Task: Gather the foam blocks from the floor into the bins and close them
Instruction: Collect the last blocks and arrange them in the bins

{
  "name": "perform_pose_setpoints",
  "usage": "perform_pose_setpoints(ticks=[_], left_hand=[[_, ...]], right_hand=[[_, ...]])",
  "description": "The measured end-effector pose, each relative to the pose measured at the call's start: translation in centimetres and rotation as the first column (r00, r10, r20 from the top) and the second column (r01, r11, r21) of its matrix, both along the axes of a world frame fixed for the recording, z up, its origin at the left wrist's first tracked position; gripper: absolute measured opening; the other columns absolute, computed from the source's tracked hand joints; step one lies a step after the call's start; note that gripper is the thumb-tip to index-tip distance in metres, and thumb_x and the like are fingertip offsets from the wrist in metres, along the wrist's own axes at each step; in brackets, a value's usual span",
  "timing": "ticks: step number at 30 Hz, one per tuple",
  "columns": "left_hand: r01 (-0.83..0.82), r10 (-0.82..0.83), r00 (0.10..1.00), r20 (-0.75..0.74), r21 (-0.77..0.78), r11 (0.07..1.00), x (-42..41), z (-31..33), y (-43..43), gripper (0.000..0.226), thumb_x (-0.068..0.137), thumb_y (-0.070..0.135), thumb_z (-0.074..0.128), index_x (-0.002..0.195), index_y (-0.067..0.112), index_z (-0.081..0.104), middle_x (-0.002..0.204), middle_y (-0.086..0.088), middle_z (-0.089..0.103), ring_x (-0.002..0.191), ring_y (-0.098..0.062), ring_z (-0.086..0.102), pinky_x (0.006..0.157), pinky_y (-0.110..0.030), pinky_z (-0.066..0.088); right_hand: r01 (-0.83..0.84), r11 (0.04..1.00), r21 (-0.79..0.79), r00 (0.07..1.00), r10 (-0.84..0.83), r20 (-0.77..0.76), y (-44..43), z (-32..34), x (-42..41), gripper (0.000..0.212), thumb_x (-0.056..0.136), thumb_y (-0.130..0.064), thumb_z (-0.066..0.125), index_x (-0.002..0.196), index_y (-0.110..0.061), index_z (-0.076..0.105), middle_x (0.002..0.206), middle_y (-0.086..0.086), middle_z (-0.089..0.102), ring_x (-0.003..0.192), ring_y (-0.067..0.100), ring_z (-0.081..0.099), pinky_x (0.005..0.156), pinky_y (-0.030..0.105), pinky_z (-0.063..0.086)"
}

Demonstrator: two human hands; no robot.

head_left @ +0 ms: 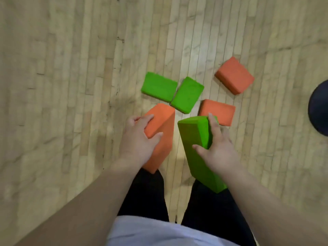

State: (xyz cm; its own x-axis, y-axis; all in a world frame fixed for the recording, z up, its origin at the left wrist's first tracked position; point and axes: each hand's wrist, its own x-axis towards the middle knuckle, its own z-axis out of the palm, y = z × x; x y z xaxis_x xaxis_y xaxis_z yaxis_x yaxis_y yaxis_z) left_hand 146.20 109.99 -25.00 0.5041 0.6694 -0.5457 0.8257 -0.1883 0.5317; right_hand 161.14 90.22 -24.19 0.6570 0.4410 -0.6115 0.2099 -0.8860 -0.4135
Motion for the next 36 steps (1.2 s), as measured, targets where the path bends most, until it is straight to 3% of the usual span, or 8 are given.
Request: perform_pose_setpoints(ticks=[6, 12, 17, 23, 26, 31, 34, 36], left_hand=[[-0.242, 0.229, 0.966, 0.117, 0.112, 0.964, -5.5, 10.0, 3.0, 0.063, 0.084, 0.047, 0.079, 0.141, 0.043, 0.054, 0.132, 0.013, 0.036, 0.120, -0.012, 0.051, 0.107, -0.036, 0.046], [-0.563, 0.522, 0.824, 0.222, 0.212, 0.799, -9.2, 15.1, -3.5, 0.063, 0.083, 0.048, 0.079, 0.142, 0.043, 0.054, 0.132, 0.016, 0.036, 0.115, -0.007, 0.051, 0.101, -0.035, 0.050], [-0.800, 0.745, 0.600, 0.292, 0.221, 0.558, -12.4, 17.7, -13.8, 0.063, 0.085, 0.048, 0.079, 0.142, 0.044, 0.054, 0.132, 0.016, 0.035, 0.113, -0.005, 0.050, 0.097, -0.026, 0.045], [-0.949, 0.904, 0.283, 0.320, 0.232, 0.215, -17.3, 20.7, -25.5, 0.062, 0.084, 0.047, 0.080, 0.142, 0.042, 0.056, 0.129, 0.016, 0.037, 0.111, -0.004, 0.050, 0.095, -0.024, 0.045], [-0.968, 0.930, 0.126, 0.346, 0.248, 0.039, -20.0, 22.0, -31.3, 0.062, 0.083, 0.047, 0.080, 0.140, 0.043, 0.056, 0.131, 0.015, 0.037, 0.112, -0.006, 0.050, 0.096, -0.024, 0.044], [-0.943, 0.906, -0.063, 0.419, 0.272, -0.192, -23.8, 23.7, -42.1, 0.062, 0.081, 0.043, 0.084, 0.138, 0.037, 0.061, 0.129, 0.012, 0.042, 0.113, -0.005, 0.052, 0.099, -0.020, 0.043], [-0.898, 0.885, -0.178, 0.431, 0.297, -0.325, -25.4, 24.7, -49.4, 0.061, 0.078, 0.040, 0.086, 0.134, 0.037, 0.063, 0.129, 0.012, 0.046, 0.111, 0.002, 0.050, 0.092, -0.001, 0.033], [-0.860, 0.851, -0.260, 0.457, 0.292, -0.419, -26.5, 25.4, -54.9, 0.060, 0.076, 0.038, 0.088, 0.132, 0.038, 0.065, 0.126, 0.012, 0.047, 0.108, 0.002, 0.052, 0.092, -0.001, 0.034]], right_hand=[[-0.298, 0.945, 0.136, 0.953, 0.288, 0.088, 6.7, 9.6, -0.9, 0.110, 0.083, -0.046, 0.077, 0.157, -0.053, -0.004, 0.145, 0.008, 0.036, 0.132, 0.032, 0.046, 0.104, 0.043, 0.043], [-0.674, 0.707, 0.214, 0.739, 0.650, 0.178, 7.7, 13.9, -0.6, 0.111, 0.084, -0.045, 0.077, 0.156, -0.054, -0.007, 0.148, 0.010, 0.034, 0.133, 0.034, 0.047, 0.105, 0.049, 0.047], [-0.865, 0.455, 0.210, 0.497, 0.832, 0.246, 6.1, 16.3, -1.3, 0.115, 0.081, -0.045, 0.079, 0.153, -0.057, -0.009, 0.146, 0.011, 0.036, 0.125, 0.035, 0.053, 0.101, 0.050, 0.050], [-0.976, 0.107, 0.190, 0.154, 0.955, 0.253, 3.8, 18.8, -6.8, 0.112, 0.083, -0.045, 0.078, 0.157, -0.053, -0.006, 0.144, 0.008, 0.035, 0.121, 0.035, 0.053, 0.095, 0.042, 0.050], [-0.976, -0.066, 0.208, -0.009, 0.964, 0.267, 2.4, 19.9, -11.4, 0.113, 0.081, -0.048, 0.079, 0.153, -0.058, -0.007, 0.148, 0.007, 0.032, 0.128, 0.037, 0.052, 0.099, 0.048, 0.052], [-0.910, -0.342, 0.236, -0.253, 0.907, 0.336, -2.1, 22.4, -19.6, 0.113, 0.082, -0.045, 0.079, 0.156, -0.053, -0.006, 0.147, 0.007, 0.033, 0.124, 0.033, 0.053, 0.089, 0.039, 0.051], [-0.852, -0.475, 0.218, -0.376, 0.847, 0.376, -6.7, 23.8, -24.3, 0.114, 0.084, -0.047, 0.078, 0.155, -0.055, -0.009, 0.148, 0.004, 0.033, 0.120, 0.032, 0.056, 0.087, 0.041, 0.053], [-0.807, -0.539, 0.242, -0.439, 0.821, 0.366, -10.6, 24.6, -27.5, 0.113, 0.084, -0.046, 0.078, 0.154, -0.057, -0.011, 0.149, 0.002, 0.031, 0.121, 0.032, 0.056, 0.090, 0.043, 0.054]])
